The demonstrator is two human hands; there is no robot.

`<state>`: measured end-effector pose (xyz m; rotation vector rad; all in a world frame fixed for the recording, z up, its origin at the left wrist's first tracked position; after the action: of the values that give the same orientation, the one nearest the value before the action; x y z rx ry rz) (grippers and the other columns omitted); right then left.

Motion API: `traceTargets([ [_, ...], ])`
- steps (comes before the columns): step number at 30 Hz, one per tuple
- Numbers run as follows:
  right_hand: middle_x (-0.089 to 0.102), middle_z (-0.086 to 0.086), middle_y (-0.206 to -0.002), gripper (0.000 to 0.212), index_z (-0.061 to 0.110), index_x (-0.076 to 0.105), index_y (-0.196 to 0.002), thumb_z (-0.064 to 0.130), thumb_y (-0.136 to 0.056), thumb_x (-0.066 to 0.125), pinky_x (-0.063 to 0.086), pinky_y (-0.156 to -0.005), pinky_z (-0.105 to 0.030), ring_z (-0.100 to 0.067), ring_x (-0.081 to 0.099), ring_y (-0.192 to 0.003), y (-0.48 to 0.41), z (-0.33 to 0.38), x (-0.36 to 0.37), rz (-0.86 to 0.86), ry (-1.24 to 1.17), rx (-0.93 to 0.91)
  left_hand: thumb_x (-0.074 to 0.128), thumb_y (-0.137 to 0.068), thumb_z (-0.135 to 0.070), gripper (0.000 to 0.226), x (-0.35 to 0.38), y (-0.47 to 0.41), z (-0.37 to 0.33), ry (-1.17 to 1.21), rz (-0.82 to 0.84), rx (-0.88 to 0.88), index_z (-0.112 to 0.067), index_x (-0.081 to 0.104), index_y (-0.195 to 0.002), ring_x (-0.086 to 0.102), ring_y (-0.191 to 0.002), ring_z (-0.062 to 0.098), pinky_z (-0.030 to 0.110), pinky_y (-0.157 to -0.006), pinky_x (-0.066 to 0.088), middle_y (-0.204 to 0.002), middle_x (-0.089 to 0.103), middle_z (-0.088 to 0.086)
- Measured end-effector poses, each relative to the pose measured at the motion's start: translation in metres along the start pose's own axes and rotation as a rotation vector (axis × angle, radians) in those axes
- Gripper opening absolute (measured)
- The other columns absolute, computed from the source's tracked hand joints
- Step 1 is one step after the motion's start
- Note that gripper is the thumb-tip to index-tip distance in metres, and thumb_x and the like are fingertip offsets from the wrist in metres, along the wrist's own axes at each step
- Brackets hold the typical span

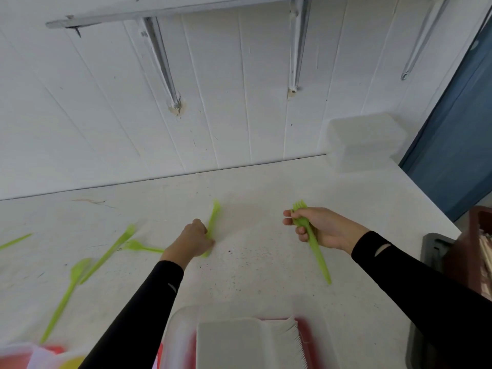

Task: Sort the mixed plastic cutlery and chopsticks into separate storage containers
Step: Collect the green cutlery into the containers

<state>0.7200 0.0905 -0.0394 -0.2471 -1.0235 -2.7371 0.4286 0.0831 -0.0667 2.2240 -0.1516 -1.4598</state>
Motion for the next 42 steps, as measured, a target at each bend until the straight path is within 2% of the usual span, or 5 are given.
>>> traceTargets([
  [10, 0.061, -0.008, -0.101, 0.056, 0.011, 0.056, -0.115, 0.052, -0.080, 0.072, 0.031, -0.046, -0.023, -0.009, 0.032, -0.047, 0.004, 0.008, 0.001, -0.082, -0.039, -0.083, 0.062, -0.088, -0.019, 0.021, -0.018, 0.044, -0.113, -0.051, -0.368, 0.561, -0.008, 0.059, -0.105, 0.059, -0.093, 0.027, 0.034, -0.078, 0.046, -0.105, 0.060, 0.009],
  [15, 0.063, -0.008, -0.093, 0.024, 0.011, 0.059, -0.103, 0.021, -0.087, 0.074, 0.037, -0.043, -0.019, -0.006, 0.038, -0.046, 0.006, 0.014, -0.009, -0.151, -0.183, -0.268, 0.061, -0.092, -0.016, 0.019, 0.024, 0.054, -0.140, -0.019, -0.400, 0.721, -0.006, 0.063, -0.108, 0.062, -0.088, 0.028, 0.038, -0.075, 0.049, -0.102, 0.061, 0.009],
  [22, 0.060, -0.001, -0.078, 0.015, 0.014, 0.061, -0.109, 0.024, -0.097, 0.059, 0.045, -0.060, -0.026, -0.014, 0.049, -0.064, 0.006, 0.036, -0.032, -0.296, -0.077, -0.320, 0.068, -0.091, -0.012, 0.006, 0.004, 0.046, -0.123, 0.824, -0.262, 0.509, -0.012, 0.067, -0.097, 0.063, -0.065, 0.005, 0.014, -0.066, 0.050, -0.078, 0.073, -0.004],
  [35, 0.038, -0.005, -0.056, 0.073, 0.021, 0.054, -0.055, 0.072, -0.094, 0.018, 0.047, -0.056, -0.026, -0.026, 0.058, -0.052, 0.039, 0.015, 0.031, 0.009, 0.301, -0.216, 0.084, -0.070, -0.043, 0.051, 0.009, 0.057, -0.128, 0.840, -0.269, 0.388, -0.015, 0.053, -0.099, 0.054, -0.065, 0.005, 0.017, -0.060, 0.047, -0.081, 0.058, -0.006],
  [42, 0.052, -0.007, -0.050, 0.060, 0.023, 0.055, -0.117, 0.066, -0.096, 0.019, 0.055, -0.056, -0.036, -0.019, 0.050, -0.041, 0.041, 0.011, 0.041, 0.084, 0.307, -0.298, 0.035, -0.102, -0.052, 0.030, 0.017, 0.068, -0.140, 0.911, 0.354, 0.503, -0.036, 0.056, -0.115, 0.067, -0.088, 0.012, 0.033, -0.101, 0.048, -0.102, 0.065, 0.011],
])
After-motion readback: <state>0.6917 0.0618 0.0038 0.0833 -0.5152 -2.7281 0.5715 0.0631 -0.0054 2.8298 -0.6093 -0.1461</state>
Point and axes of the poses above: each hand's wrist, its own y-axis away from the middle knuckle, its own x-axis out of the palm, z = x × y, the point moved 2 cm from there along -y, towards the middle knuckle
